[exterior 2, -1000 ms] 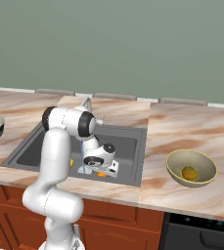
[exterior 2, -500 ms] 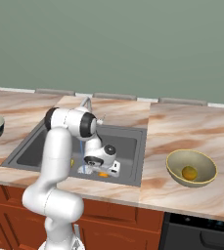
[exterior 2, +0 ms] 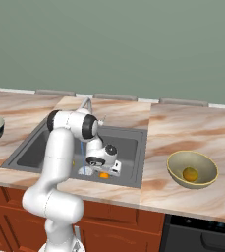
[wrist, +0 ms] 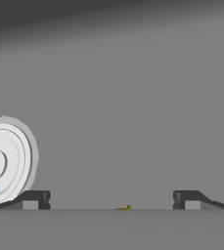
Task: Pick the oranges from the sink and place them in one bowl. Place the corn in the other bowl. Then turn off the sink faucet.
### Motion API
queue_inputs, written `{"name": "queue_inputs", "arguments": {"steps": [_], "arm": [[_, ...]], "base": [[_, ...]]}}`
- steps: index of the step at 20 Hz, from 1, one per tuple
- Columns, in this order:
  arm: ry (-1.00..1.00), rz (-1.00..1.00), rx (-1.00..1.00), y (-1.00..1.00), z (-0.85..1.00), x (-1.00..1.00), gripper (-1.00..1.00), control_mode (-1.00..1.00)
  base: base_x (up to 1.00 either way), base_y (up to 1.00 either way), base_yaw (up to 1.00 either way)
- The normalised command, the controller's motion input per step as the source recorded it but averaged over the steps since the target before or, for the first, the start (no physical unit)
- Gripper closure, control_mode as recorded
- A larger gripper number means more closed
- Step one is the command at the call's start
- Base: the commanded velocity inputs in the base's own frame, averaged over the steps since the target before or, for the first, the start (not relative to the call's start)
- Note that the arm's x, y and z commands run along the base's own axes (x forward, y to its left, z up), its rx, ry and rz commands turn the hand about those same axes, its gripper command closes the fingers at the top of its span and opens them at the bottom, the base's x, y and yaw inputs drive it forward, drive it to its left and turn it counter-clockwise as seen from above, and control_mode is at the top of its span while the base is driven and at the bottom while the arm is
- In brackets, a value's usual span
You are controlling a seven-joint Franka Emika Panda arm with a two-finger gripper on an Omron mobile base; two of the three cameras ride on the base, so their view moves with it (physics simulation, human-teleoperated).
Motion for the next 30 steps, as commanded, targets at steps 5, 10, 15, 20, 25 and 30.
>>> {"name": "queue_inputs", "arguments": {"steps": [5, 10, 15, 20, 25, 30], "arm": [[0.02, 0.00, 0.00, 0.00, -0.17, -0.10, -1.00, -1.00], [0.00, 0.00, 0.00, -0.06, 0.00, -0.37, -1.00, -1.00], [0.00, 0.00, 0.00, -0.09, 0.00, -0.61, -1.00, -1.00], [0.00, 0.00, 0.00, -0.03, -0.01, -0.26, -1.00, -1.00], [0.00, 0.00, 0.00, 0.00, -0.04, 0.06, 1.00, -1.00], [0.00, 0.00, 0.00, 0.00, 0.00, 0.07, 1.00, -1.00]], "base": [[0.00, 0.00, 0.00], [0.00, 0.00, 0.00], [0.00, 0.00, 0.00], [0.00, 0.00, 0.00], [0.00, 0.00, 0.00], [0.00, 0.00, 0.00]]}}
